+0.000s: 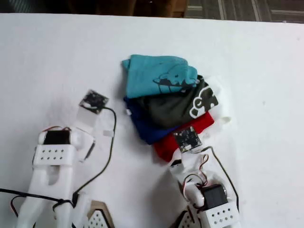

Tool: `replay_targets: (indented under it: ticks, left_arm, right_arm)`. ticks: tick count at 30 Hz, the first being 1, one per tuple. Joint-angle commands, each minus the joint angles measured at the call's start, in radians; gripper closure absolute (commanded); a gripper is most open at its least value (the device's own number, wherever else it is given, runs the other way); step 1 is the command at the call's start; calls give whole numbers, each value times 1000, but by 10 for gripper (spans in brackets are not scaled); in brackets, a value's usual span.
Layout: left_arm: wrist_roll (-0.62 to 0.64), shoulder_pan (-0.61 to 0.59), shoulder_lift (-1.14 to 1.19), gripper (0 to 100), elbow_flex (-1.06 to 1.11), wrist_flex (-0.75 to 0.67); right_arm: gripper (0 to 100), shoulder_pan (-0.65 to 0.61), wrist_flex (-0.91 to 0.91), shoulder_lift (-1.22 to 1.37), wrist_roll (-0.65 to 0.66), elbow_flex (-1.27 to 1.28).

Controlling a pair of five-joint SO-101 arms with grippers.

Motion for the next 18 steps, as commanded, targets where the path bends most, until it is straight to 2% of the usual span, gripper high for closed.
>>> replay_targets:
  ticks: [1, 8, 10, 18]
  left_arm:
    - [-23, -14, -11, 973, -42, 32]
    - [-37, -15, -12, 973, -42, 74]
    - [-80, -43, -12, 973, -42, 98]
    - [-109, -356, -5, 973, 25, 54]
  right_arm:
    - [980, 8, 5, -8, -3, 11]
    - [980, 8, 5, -8, -3, 11]
    - [980, 8, 5, -8, -3, 11]
    - [980, 8, 5, -8, -3, 11]
